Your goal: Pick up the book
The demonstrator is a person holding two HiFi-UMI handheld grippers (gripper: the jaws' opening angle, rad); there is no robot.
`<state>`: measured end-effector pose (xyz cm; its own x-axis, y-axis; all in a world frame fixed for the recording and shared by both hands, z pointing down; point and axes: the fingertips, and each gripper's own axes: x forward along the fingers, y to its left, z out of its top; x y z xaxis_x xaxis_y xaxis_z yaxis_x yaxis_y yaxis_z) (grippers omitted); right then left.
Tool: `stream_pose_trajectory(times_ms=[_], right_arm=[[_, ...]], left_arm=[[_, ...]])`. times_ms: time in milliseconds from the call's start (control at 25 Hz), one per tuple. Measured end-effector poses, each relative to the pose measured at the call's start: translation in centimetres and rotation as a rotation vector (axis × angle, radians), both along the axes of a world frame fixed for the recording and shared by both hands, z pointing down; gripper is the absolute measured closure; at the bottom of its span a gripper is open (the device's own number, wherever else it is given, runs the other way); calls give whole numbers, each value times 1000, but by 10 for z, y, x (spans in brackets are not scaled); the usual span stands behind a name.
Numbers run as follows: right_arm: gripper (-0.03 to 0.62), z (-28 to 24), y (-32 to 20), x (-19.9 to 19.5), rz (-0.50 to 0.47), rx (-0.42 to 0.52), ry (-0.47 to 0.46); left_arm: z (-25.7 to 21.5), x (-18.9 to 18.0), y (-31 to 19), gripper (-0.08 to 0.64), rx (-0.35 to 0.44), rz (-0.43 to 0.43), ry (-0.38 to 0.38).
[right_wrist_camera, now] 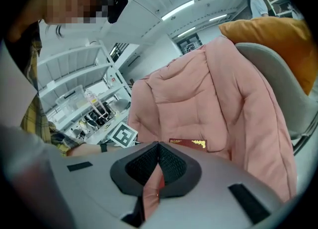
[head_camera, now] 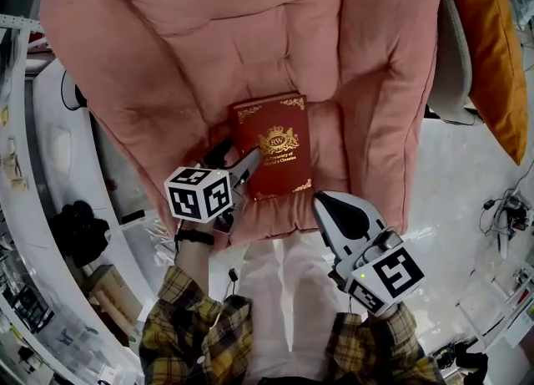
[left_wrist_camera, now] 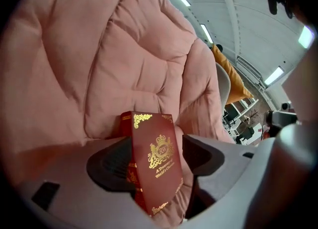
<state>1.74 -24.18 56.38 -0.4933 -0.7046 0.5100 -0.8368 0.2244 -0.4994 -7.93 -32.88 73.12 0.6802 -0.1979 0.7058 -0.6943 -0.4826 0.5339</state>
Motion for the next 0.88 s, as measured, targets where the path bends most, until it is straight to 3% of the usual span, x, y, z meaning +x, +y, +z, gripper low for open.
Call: stream_pose_trajectory(times_ms=[280,520,880], right_arm=[[577,16,-2,-4,7,-33,-46],[577,28,-3,0,-1,-47,-51],[577,37,-3,-11,-36,-81,-94]], left_arm=[[45,-5,-2,225,-77,60,-28],[68,2,-1,207,-156,126,25],[100,10,18,199,-243,239,6]])
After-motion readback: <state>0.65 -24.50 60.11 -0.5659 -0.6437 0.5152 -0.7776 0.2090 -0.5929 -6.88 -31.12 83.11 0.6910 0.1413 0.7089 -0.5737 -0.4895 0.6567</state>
